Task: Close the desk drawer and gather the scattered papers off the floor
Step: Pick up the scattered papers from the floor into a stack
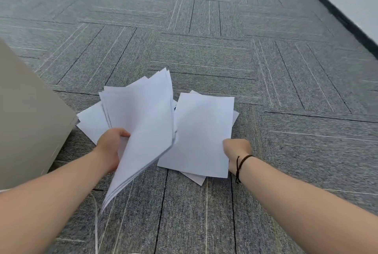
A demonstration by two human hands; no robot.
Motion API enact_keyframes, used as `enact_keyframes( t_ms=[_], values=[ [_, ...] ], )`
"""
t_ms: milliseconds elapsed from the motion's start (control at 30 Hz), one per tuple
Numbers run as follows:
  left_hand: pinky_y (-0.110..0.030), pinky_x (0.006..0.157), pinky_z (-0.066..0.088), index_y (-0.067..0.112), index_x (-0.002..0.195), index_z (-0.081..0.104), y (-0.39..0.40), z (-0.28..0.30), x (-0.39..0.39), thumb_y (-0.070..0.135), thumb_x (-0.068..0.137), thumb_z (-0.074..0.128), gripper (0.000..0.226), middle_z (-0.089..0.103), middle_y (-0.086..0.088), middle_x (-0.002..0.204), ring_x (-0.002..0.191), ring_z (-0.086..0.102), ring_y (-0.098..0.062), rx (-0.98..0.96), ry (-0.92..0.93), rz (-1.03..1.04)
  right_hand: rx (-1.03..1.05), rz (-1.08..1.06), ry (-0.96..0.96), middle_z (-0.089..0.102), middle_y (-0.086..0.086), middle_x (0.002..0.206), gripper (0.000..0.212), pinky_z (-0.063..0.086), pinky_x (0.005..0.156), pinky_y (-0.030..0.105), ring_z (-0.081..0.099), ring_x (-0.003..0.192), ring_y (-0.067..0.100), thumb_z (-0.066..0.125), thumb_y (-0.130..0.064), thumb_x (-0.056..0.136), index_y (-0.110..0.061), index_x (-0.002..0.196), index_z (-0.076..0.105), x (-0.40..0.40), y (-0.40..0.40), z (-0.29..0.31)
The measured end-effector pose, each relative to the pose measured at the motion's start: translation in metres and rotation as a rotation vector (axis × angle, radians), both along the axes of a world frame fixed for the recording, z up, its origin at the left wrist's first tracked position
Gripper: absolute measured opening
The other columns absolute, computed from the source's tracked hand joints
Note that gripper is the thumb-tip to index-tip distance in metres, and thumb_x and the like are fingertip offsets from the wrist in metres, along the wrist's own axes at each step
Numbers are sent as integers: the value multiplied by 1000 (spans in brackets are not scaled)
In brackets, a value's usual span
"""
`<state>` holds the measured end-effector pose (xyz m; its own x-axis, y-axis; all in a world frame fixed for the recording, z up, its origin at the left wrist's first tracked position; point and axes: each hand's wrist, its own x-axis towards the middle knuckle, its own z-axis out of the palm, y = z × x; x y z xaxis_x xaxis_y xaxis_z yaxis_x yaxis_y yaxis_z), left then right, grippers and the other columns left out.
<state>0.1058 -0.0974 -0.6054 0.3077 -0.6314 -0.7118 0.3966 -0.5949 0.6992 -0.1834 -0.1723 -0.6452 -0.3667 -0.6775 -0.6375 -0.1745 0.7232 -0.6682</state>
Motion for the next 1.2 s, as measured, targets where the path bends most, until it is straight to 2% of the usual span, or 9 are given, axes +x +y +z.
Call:
enact_keyframes(
  t_ms=[100, 200, 367, 600, 700, 800, 900, 1000, 1200],
  values=[
    [-38, 70, 52, 4, 103, 61, -1, -12, 8, 13, 76, 48, 31, 66, -21, 90, 70, 65, -34, 11, 12, 42, 22, 13, 13, 46, 7, 95, 31, 50, 82, 36, 47, 86, 23, 55, -18, 87, -20, 64, 33, 6, -6, 3],
    [-51, 84, 52, 5, 111, 66, -3, -25, 15, 14, 58, 60, 54, 65, -27, 112, 90, 63, -39, 45, 22, 24, 27, -108, -49, 41, 5, 82, 29, 41, 60, 30, 40, 63, 24, 54, -9, 86, -15, 65, 33, 7, -7, -2],
    [-44, 73, 54, 11, 96, 68, -5, -25, 8, 13, 62, 59, 36, 66, -18, 95, 79, 63, -35, 81, -40, 20, 27, -170, -4, 48, 6, 87, 4, 39, 62, 29, 42, 67, 23, 49, -4, 88, -3, 91, 47, 12, -5, -3],
    [-35, 62, 50, 9, 80, 64, -21, -18, -15, 6, 79, 56, 8, 62, -12, 71, 59, 57, -30, 66, -135, -29, 11, -172, -80, 56, 7, 97, 20, 39, 58, 24, 48, 72, 23, 60, -5, 78, -5, 98, 55, 14, -2, -15],
    [-35, 63, 48, 9, 75, 61, -25, -22, -20, 6, 81, 56, 8, 59, -12, 71, 59, 54, -29, 86, -157, -61, 8, -120, -169, 65, 11, 89, 24, 54, 77, 37, 55, 76, 22, 69, -10, 77, -1, 98, 59, 11, -1, -21],
    [-36, 66, 48, 10, 73, 61, -24, -27, -23, 7, 81, 57, 9, 59, -13, 72, 60, 54, -29, 104, -169, -99, 28, -8, -253, 60, 17, 86, 14, 52, 78, 36, 51, 77, 23, 48, -6, 89, -13, 100, 55, 7, -8, -25],
    [-37, 70, 48, 11, 75, 62, -21, -30, -23, 10, 81, 60, 6, 60, -13, 76, 64, 55, -29, 126, -158, -140, 7, 91, -257, 62, 31, 119, 32, 47, 75, 32, 54, 81, 23, 35, 6, 90, -1, 108, 60, -3, -10, -30],
    [-36, 69, 48, 13, 83, 65, -23, -28, -18, 14, 83, 62, 3, 62, -13, 84, 67, 57, -29, 94, -142, -152, 6, 210, -261, 67, 21, 101, 31, 54, 70, 37, 62, 75, 29, 41, 13, 88, -5, 98, 64, -13, -2, -18],
    [-41, 73, 55, 3, 115, 67, -24, -31, -19, 14, 90, 62, 28, 73, -16, 100, 84, 68, -32, 60, -62, -181, 107, 405, -404, 73, 20, 105, 35, 60, 73, 48, 72, 82, 35, 43, 9, 90, -7, 111, 66, -22, 4, -3]
  ],
)
